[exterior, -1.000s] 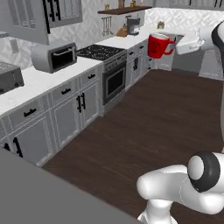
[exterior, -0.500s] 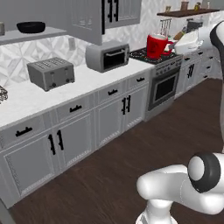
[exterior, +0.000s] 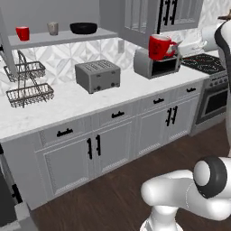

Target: Gather all objects into one cabinet and sort the glasses and bowls to opposite sides.

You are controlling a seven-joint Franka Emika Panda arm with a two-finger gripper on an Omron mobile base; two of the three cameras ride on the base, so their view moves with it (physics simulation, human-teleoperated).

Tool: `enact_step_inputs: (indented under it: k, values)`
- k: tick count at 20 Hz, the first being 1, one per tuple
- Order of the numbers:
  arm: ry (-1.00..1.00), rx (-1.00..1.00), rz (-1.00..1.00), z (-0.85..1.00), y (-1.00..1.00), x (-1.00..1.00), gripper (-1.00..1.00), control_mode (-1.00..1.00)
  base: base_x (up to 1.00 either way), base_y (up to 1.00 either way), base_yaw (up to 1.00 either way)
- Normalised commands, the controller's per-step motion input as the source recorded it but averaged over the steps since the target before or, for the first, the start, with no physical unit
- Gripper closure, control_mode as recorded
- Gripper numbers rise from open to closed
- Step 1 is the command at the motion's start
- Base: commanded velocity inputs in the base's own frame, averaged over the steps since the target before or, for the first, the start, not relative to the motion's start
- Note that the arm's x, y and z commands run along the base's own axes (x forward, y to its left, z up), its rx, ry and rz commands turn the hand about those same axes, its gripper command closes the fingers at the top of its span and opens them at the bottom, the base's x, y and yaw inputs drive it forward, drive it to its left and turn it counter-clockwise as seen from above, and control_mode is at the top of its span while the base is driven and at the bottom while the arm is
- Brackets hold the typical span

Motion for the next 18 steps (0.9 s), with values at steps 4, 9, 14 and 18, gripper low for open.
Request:
enact_step_inputs:
  k: [4,9,14,18]
  values:
    - [0.0,0.0,0.0,0.0,0.0,0.0,1.0,1.0,1.0,0.03,0.0]
    - [0.0,0.0,0.0,0.0,0.0,0.0,1.0,1.0,1.0,0.02,0.04]
    - [0.0,0.0,0.0,0.0,0.0,0.0,1.0,1.0,1.0,0.07,0.2]
    - [0.0,0.0,0.0,0.0,0.0,0.0,1.0,1.0,1.0,0.05,0.2]
